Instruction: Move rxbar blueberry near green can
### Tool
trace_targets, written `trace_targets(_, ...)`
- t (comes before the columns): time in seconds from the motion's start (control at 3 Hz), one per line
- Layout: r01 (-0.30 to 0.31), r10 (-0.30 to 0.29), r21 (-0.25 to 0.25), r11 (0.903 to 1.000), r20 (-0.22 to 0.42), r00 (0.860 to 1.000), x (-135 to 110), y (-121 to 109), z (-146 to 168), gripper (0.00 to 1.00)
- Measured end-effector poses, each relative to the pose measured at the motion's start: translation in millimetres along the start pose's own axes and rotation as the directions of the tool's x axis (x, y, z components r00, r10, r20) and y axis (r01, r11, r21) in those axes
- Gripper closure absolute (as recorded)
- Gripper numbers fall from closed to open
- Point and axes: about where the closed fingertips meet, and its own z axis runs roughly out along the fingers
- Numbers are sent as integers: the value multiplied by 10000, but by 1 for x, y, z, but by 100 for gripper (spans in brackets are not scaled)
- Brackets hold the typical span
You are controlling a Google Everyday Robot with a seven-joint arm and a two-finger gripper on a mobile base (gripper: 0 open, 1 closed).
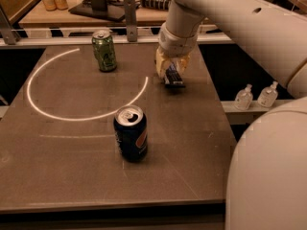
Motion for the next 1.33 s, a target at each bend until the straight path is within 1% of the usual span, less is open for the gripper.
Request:
trace_targets(0.33,761,-639,-1379,9875,914,9938,-20,22,2,100)
trace_targets(0.67,688,-210,-2687,9608,1767,9840,-39,38,11,100)
trace_targets(1.0,609,338,-3529,9337,2561,9661,-62,55,14,100)
trace_targets(1.33,421,810,-4167,9081,2732,9585,-78,71,12,85)
